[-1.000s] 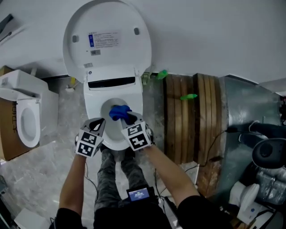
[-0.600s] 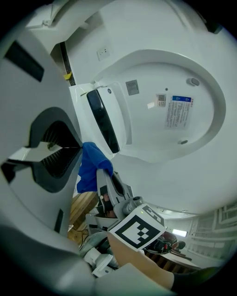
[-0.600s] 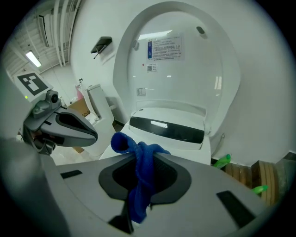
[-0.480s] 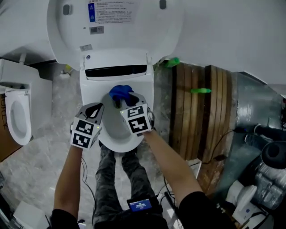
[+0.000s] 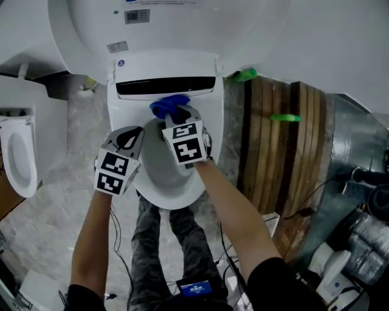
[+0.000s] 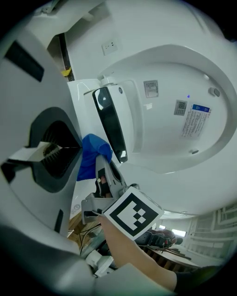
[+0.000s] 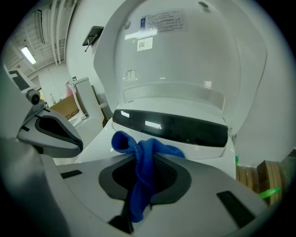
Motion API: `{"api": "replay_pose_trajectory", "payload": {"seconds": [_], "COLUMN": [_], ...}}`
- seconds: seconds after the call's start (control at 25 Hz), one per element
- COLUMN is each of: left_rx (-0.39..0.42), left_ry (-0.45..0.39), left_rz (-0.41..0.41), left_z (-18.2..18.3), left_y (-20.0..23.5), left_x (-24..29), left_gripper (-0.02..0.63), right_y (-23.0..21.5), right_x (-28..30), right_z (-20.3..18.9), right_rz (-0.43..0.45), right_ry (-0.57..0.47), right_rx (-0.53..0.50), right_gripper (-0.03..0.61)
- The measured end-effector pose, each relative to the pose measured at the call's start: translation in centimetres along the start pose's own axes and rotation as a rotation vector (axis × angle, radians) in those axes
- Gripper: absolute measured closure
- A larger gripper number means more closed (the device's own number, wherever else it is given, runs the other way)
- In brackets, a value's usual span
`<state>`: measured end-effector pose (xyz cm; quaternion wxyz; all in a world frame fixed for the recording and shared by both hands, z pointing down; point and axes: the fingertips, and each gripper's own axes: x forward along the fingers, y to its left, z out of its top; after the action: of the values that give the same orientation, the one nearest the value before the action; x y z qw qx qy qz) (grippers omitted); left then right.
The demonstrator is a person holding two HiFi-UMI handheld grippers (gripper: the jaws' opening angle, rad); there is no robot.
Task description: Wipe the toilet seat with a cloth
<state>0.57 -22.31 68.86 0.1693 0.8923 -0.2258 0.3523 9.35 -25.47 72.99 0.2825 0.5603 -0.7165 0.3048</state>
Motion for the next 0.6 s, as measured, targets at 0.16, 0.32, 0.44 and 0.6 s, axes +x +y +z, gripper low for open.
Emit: {"api": "replay_pose_trajectory", "payload": {"seconds": [0.16,0.32,0.44,0.6], "left_rx": [-0.004,-0.005,-0.013,-0.027], "left_ry": [-0.012,-0.022,-0.026,-0.030], "left_rz": [-0.003,-0.004,0.001,0.010], "left_z": [-0.8,-1.8,-2.6,-3.4], "left_y": [1.0,2.2,3.0,4.0], "left_x": [0.6,0.9,0.9,0.6], "left_gripper": [0.601,0.602,0.602,0.601], "right_y": [0.8,1.4,1.8,2.6], "right_x": [2.0,3.5,4.0,4.4], "right_z": [-1.1,-1.0,-0.6,-0.4], "right_rz": [0.000,-0.003,-0.008,-0.001], "right_ry": [0.015,-0.003,-0.025,-0.036], "right_rx": [-0.006,-0.010,-0.004,-0.008], "right_gripper": [0.517,0.517,0.517,0.517]}}
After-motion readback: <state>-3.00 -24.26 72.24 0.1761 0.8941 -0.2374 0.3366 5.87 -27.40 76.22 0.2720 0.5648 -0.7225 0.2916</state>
